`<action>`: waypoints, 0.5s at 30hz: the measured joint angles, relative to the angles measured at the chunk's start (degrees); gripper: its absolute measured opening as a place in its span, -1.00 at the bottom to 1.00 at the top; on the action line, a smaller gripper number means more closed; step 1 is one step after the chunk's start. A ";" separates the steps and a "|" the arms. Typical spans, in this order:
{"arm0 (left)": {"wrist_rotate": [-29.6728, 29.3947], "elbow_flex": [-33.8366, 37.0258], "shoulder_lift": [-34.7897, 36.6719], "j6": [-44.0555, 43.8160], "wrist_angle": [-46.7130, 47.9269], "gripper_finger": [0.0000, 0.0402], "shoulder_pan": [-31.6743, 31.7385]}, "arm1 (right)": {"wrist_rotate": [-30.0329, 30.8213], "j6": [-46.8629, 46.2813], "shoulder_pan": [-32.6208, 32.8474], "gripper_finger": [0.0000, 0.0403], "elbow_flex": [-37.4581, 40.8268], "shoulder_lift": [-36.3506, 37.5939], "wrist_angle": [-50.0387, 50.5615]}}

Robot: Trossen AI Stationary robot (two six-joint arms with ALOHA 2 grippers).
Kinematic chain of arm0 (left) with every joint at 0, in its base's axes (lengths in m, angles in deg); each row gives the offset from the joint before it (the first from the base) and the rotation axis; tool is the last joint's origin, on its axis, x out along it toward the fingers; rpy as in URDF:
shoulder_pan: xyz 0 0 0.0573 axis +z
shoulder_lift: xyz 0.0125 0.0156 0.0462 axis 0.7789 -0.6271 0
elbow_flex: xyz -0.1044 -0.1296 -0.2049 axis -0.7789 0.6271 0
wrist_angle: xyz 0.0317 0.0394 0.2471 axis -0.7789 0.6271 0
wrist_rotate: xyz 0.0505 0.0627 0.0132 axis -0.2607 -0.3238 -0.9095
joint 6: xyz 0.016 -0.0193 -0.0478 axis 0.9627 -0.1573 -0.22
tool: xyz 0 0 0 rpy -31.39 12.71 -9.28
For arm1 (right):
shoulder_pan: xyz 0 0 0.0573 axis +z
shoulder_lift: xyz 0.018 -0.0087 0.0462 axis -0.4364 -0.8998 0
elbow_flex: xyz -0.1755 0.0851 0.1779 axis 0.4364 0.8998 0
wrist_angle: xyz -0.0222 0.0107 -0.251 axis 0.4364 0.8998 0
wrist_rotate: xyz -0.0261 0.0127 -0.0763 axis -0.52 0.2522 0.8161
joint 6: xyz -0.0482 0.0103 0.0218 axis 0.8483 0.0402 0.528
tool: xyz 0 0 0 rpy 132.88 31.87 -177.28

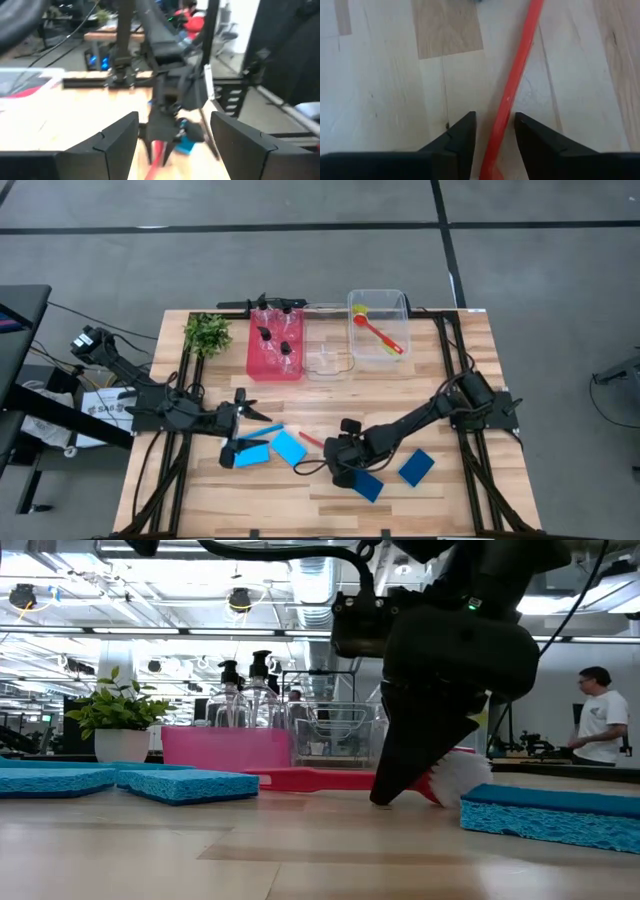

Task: Pick & Place Kitchen Sink Supplies
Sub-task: Put the red dish brush into the right transparent bin

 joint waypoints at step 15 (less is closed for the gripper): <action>-0.95 0.00 -0.01 -2.00 11.78 0.25 0.16 | 0.38 0.01 -0.13 -0.92 0.52 7.32 2.49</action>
